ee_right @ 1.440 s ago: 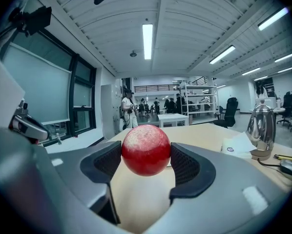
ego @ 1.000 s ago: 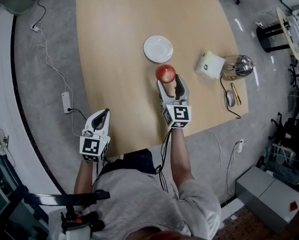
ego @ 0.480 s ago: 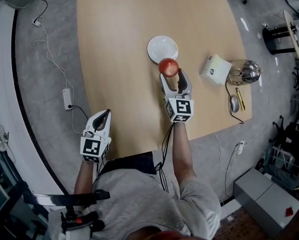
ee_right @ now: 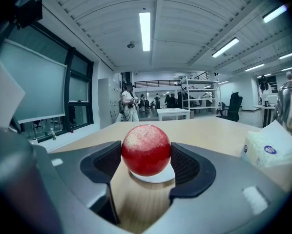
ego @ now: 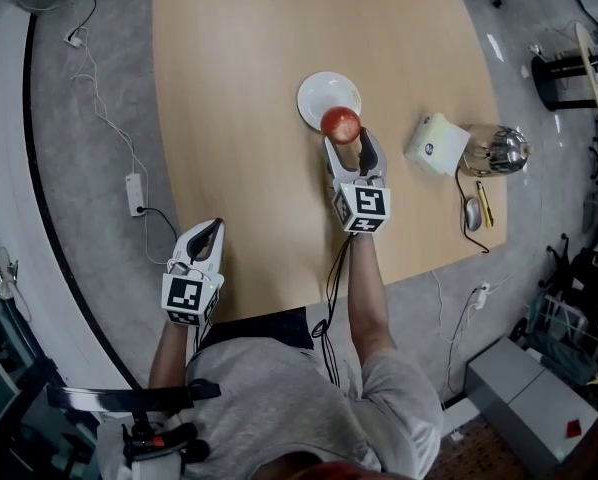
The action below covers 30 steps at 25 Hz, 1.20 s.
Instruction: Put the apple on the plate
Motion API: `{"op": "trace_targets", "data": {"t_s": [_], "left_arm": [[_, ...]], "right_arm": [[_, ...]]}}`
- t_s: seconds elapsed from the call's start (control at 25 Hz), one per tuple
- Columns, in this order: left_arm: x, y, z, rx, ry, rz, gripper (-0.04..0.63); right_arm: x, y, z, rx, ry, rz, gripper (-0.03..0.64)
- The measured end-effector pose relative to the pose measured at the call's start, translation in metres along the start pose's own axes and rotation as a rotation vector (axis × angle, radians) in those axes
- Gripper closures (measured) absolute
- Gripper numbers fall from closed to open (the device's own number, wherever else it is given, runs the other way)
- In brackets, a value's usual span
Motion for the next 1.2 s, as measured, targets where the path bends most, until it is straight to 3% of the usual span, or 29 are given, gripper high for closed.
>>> {"op": "trace_targets", "data": {"t_s": [1.2], "left_arm": [[-0.008,-0.017,0.008,-0.04,0.017,-0.026,0.575]], "right_arm": [[0.018,-0.051,0.028,-0.074,-0.009,-0.019,0.293]]}}
Point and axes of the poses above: the fingertips, and each gripper's own axes: y backward along the fingers, x to its right, z out of its underside, the point moved 5 cm from there along y, backward along the fingers, and after that the axes turned 12 degrees about x, right-handed, at the moved point
